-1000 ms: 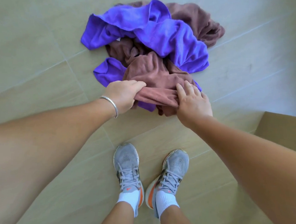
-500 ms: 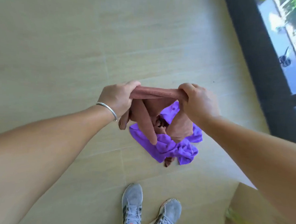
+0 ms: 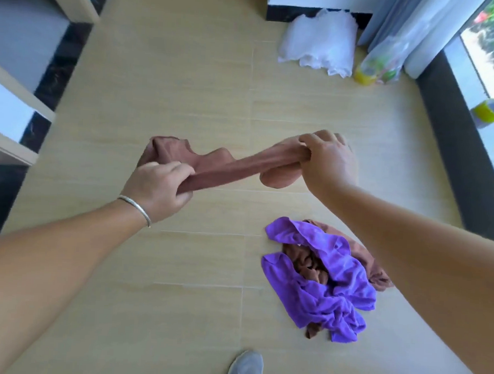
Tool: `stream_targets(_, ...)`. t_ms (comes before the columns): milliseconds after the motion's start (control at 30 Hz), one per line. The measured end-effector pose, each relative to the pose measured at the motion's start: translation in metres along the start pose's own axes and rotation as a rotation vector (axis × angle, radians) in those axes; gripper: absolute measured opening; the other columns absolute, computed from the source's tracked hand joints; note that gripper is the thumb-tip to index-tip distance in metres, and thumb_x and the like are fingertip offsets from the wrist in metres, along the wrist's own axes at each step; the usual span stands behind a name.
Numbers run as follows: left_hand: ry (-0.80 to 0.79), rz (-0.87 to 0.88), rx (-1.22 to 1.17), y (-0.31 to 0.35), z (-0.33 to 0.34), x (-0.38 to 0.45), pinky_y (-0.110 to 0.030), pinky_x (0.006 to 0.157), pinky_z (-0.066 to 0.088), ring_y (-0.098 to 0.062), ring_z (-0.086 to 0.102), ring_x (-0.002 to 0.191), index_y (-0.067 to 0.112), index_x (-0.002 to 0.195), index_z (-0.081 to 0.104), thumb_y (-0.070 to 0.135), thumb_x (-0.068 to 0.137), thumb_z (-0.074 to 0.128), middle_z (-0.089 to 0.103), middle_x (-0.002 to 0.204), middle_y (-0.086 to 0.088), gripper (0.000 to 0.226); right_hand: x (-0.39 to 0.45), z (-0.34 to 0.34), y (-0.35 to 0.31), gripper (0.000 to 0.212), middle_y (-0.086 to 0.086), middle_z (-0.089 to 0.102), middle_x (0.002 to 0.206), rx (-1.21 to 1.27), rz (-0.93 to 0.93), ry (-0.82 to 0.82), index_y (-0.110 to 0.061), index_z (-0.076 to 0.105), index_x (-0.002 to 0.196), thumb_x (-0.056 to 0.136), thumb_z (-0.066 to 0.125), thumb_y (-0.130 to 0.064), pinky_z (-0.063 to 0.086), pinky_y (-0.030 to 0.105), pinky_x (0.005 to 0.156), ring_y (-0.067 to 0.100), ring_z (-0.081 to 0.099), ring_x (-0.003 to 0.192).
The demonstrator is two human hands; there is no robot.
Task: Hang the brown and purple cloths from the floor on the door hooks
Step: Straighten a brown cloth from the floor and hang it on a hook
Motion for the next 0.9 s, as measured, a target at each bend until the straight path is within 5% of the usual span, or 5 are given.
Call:
stream_targets(100, -0.112, -0.005, -0.039, 0.02, 0.017, -0.065, -0.034, 0.049, 0.049, -0.033, 0.062, 0.055, 0.01, 0.092, 0.069, 0.039, 0.074, 0.044, 0.067, 0.074, -0.006, 0.042, -0.029, 0.054, -0.015, 0.041, 0.007, 0.049, 0.13, -0.106, 0.12, -0.216, -0.023, 0.046, 0.131, 0.091, 0.049, -0.026, 0.035, 0.039, 0.097, 0.028, 0.04, 0.124)
stream_targets(233, -0.65, -0.293, -0.153, 0.056, 0.097, -0.184, -0.038, 0.08, 0.05, -0.028, 0.063, 0.102, 0.024, 0.125, 0.051, 0.048, 0.087, 0.051, 0.065, 0.113, 0.003, 0.045, -0.116, 0.12, -0.05, 0.045, 0.005, 0.05, 0.128, -0.217, 0.014, -0.45, -0.024, 0.042, 0.132, 0.089, 0.051, -0.024, 0.035, 0.037, 0.096, 0.026, 0.042, 0.122)
stream_targets(333, -0.9, -0.346, -0.132, 0.077, 0.125, -0.274, -0.033, 0.084, 0.045, -0.024, 0.058, 0.113, 0.029, 0.125, 0.047, 0.04, 0.088, 0.051, 0.057, 0.125, 0.006, 0.039, -0.189, 0.155, -0.061, 0.047, 0.005, 0.048, 0.129, -0.249, -0.025, -0.539, -0.024, 0.041, 0.133, 0.088, 0.052, -0.025, 0.034, 0.037, 0.097, 0.026, 0.042, 0.122)
stream_targets(633, -1.14, -0.421, 0.156, -0.006, 0.091, -0.437, -0.034, 0.086, 0.045, -0.024, 0.058, 0.113, 0.028, 0.121, 0.048, 0.024, 0.086, 0.049, 0.055, 0.123, 0.001, 0.035, -0.363, 0.225, -0.121, 0.057, 0.001, 0.046, 0.128, -0.235, -0.12, -0.707, -0.022, 0.037, 0.133, 0.081, 0.058, -0.032, 0.031, 0.039, 0.103, 0.023, 0.041, 0.124)
stream_targets(900, -1.038, -0.18, 0.215, -0.072, 0.139, -0.451, -0.033, 0.091, 0.038, -0.02, 0.052, 0.117, 0.026, 0.125, 0.047, 0.019, 0.083, 0.053, 0.056, 0.123, 0.004, 0.043, -0.397, 0.302, -0.168, 0.086, 0.002, 0.026, 0.146, -0.294, -0.009, -0.758, -0.019, 0.014, 0.147, 0.08, 0.064, -0.039, 0.026, 0.045, 0.111, 0.023, 0.025, 0.136)
Point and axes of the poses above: each hand's wrist, its own x-axis towards the middle knuckle, its own z-axis out of the palm, y = z × x, the point moved 9 cm from there along x, towards the middle knuckle
